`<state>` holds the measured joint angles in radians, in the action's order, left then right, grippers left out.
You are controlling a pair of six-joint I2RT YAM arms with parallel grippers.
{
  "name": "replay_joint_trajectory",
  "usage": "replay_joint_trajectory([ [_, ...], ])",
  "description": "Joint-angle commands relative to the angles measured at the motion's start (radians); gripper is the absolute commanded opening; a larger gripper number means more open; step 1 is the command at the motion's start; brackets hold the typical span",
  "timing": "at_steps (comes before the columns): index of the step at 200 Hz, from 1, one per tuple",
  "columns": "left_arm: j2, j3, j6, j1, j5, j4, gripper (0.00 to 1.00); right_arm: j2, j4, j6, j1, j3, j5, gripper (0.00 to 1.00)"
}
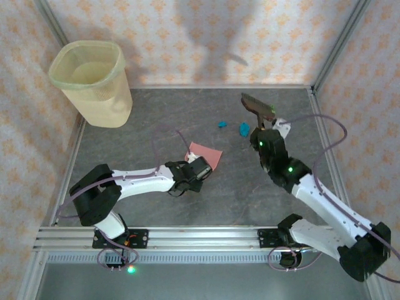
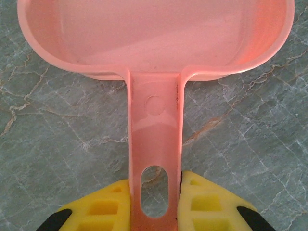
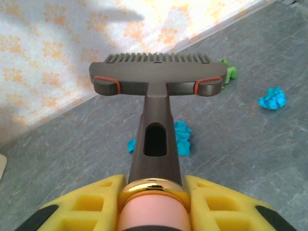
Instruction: Sweep away the paper scraps from the table
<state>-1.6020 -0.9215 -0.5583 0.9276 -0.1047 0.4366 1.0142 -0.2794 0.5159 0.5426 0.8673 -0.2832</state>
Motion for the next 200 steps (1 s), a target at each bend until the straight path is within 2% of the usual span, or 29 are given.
replay_joint_trajectory([
  [1,0.003,-0.014,0.019,0.004,-0.011,0.024,0.0,0.119,-0.197,-0.009,-0.035,0.166,0.183,0.0],
  [37,0.012,-0.002,0.013,0.004,-0.016,0.015,0.0,0.388,-0.372,-0.017,-0.041,0.432,0.322,0.0],
  [72,0.022,0.008,0.0,0.005,-0.036,0.013,0.0,0.494,-0.312,-0.027,-0.041,0.497,0.365,0.0],
  [103,0.015,0.001,0.0,0.005,-0.038,0.017,0.0,0.586,-0.332,-0.046,-0.041,0.574,0.396,0.0],
  [156,0.013,0.001,-0.016,0.004,-0.065,0.026,0.0,0.642,-0.32,-0.03,-0.04,0.589,0.45,0.0],
  [200,0.012,-0.003,-0.035,0.005,-0.092,0.034,0.0,0.546,-0.232,0.025,-0.016,0.452,0.47,0.0],
])
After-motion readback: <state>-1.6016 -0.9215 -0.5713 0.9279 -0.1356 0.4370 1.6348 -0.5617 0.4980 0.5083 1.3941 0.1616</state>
